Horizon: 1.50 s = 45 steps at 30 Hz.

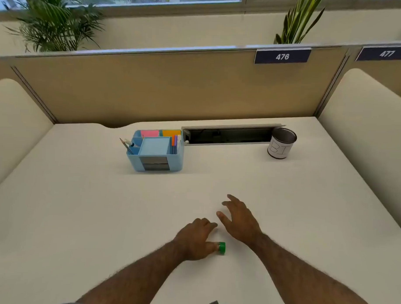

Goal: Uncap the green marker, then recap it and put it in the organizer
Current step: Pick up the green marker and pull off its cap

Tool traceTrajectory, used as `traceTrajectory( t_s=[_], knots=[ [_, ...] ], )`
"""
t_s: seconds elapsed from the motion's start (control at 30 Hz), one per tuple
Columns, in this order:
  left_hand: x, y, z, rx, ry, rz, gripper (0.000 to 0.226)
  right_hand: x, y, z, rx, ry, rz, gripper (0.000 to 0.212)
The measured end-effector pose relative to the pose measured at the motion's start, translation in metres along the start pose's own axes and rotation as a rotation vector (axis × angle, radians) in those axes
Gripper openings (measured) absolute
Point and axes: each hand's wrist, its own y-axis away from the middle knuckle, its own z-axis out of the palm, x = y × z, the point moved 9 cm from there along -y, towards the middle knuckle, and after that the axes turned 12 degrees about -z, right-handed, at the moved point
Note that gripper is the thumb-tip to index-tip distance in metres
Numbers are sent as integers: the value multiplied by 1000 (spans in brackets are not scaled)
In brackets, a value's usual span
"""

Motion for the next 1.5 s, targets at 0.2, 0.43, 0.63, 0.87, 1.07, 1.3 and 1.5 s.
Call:
traceTrajectory(
  t_s=[0.2, 0.43, 0.63, 0.87, 1.07, 1.3, 1.5],
  knots=[
    [26, 2, 18, 18, -154, 130, 46, 7, 13, 8, 54, -86, 21, 32],
    [8, -12, -5, 68, 412, -103, 42, 10, 13, 2, 149, -316, 116, 23],
    [-27, -26, -40, 217, 882, -329, 41, -12, 6, 20, -23, -584, 110, 32],
    [-40, -42, -38, 70, 1330, -365, 44, -26, -10, 22, -94, -591, 67, 29],
    [-44, -51, -39, 80, 1437, -332, 12, -23, -15, 27, -85, -674, 124, 29],
    [-49, -56, -13, -85, 1818, -473, 28, -17, -21, 29, -73, -667, 166, 24],
    [-52, -59, -14, -56, 1877, -477, 25, -20, -25, 27, -70, -602, 171, 30]
  ],
)
